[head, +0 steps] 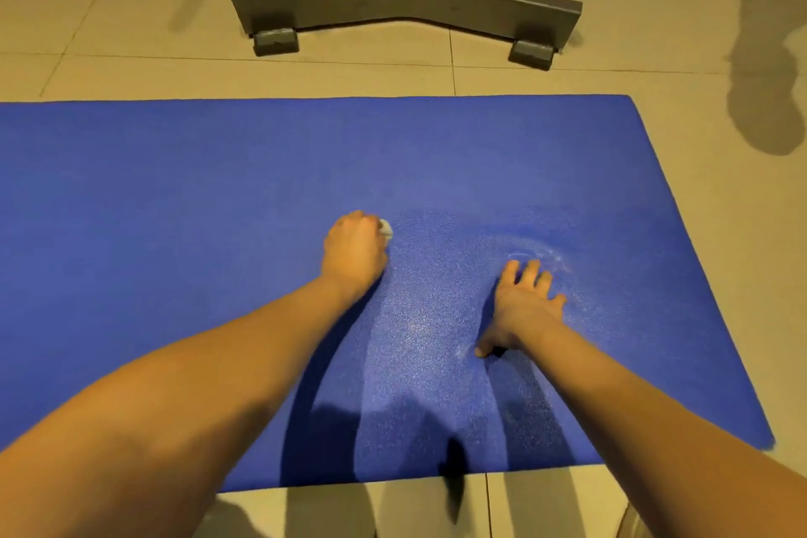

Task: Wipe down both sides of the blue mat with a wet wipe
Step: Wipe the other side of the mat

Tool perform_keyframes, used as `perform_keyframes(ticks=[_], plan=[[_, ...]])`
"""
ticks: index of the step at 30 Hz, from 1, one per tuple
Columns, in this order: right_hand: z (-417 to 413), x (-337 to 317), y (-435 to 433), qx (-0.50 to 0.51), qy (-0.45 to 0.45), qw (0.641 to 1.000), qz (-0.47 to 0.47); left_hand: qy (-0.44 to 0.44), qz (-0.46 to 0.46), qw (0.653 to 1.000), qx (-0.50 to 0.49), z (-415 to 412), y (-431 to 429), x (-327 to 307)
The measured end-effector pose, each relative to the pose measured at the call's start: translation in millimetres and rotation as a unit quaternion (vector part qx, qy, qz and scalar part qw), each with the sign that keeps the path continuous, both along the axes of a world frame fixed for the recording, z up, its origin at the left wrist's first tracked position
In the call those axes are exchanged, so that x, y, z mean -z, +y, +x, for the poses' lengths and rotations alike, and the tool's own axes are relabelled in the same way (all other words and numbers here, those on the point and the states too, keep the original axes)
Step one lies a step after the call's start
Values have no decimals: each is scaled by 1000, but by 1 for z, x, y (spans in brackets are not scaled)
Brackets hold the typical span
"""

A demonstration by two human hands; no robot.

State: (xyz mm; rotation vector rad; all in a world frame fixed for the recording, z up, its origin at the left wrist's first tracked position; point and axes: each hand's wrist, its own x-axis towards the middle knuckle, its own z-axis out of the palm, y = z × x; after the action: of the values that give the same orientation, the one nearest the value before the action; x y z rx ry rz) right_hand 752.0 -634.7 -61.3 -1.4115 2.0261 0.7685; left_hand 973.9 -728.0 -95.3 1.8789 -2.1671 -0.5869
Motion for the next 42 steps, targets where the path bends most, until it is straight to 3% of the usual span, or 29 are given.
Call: perform_keyframes(ticks=[4, 7, 16, 21, 27, 32, 39, 42], plan=[[39, 5, -4, -48, -87, 994, -42, 27, 7, 999, 43, -49, 2, -2], [56, 11, -7, -72, -52, 996, -21, -12, -18, 998, 54, -31, -6, -1], [75, 12, -23, -63, -3, 997, 36, -80, -21, 992, -96, 130, 11, 0], [79, 11, -27, -49, 8, 998, 42, -25, -18, 988, -149, 112, 6, -1], [84, 13, -33, -23, 13, 998, 55, 44, 19, 997, -54, 5, 3, -1], [82, 12, -31, -24, 3, 999, 49, -38, -23, 998, 34, 11, -3, -1], [83, 11, -32, -26, 1, 998, 53, -115, -27, 987, -114, 146, 2, -3], [82, 11, -31, -26, 0, 998, 50, -94, -25, 980, -172, 161, 11, -2]])
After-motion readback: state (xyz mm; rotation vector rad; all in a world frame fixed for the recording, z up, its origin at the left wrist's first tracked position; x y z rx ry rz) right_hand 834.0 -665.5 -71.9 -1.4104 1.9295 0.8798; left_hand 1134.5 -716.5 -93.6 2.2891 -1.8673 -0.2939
